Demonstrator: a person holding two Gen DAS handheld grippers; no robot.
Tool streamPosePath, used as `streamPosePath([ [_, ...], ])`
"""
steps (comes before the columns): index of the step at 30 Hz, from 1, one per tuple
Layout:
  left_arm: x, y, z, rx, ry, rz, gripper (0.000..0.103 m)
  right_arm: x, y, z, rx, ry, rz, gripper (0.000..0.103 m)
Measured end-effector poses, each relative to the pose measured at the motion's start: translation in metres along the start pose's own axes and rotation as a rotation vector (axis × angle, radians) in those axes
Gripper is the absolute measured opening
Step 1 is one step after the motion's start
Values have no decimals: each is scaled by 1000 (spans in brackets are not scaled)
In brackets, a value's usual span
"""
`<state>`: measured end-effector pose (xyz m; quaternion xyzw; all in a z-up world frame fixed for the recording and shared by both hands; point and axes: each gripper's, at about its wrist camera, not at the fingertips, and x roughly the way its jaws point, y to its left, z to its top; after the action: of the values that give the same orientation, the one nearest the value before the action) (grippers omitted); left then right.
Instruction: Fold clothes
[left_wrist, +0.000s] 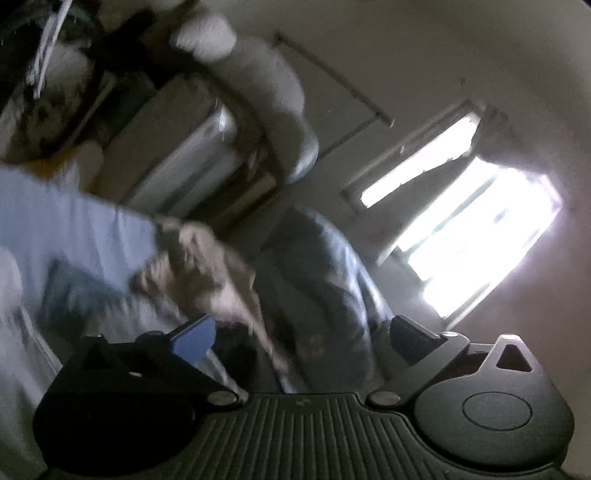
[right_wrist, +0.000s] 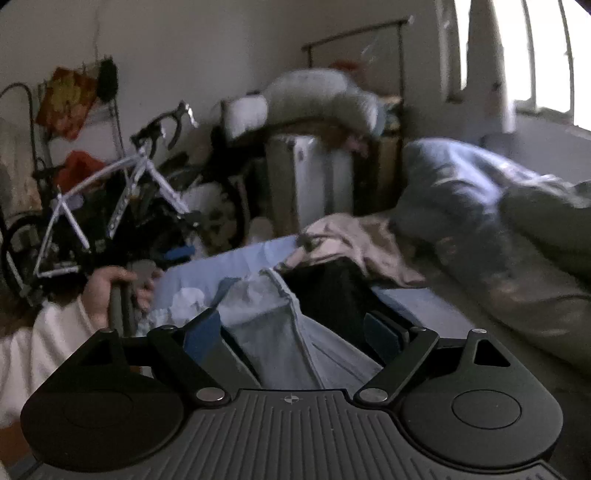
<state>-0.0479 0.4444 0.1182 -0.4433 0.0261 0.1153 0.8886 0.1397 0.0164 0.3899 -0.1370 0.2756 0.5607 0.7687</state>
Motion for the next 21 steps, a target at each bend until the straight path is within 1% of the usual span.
streamPosePath([
  [1,6,9,-8,-24,19,14,103,24,-3,6,-3,18,8,87],
  [3,12,27,-24,-45,-1,69,103,71,-4,10,-15,54,18,87],
  [5,15,46,-36,-51,-19,108,103,117,-2,8,-25,96,38,86],
  [6,17,56,-40,-61,-22,110,103,141,0,6,-38,118,55,85],
  [8,18,78,-45,-75,-19,69,103,184,7,0,-73,159,88,79],
  [9,17,86,-45,-91,-14,76,103,201,11,-5,-85,177,97,75],
  [10,17,94,-42,-119,-5,84,103,218,15,-9,-96,195,106,74],
  [11,16,99,-37,-144,2,80,103,232,18,-13,-108,207,112,74],
  [13,12,107,-25,-160,3,41,103,258,17,-18,-113,212,117,74],
  [14,11,108,-22,-154,-4,35,103,270,15,-19,-107,210,118,74],
  [16,12,108,-20,-127,-23,52,103,292,11,-21,-92,208,115,74],
  [18,11,115,-21,-136,-22,70,103,312,9,-22,-91,211,112,74],
  [20,11,121,-20,-141,-5,96,103,326,11,-24,-103,222,106,64],
  [21,12,124,-20,-142,7,106,103,331,14,-24,-121,227,99,54],
])
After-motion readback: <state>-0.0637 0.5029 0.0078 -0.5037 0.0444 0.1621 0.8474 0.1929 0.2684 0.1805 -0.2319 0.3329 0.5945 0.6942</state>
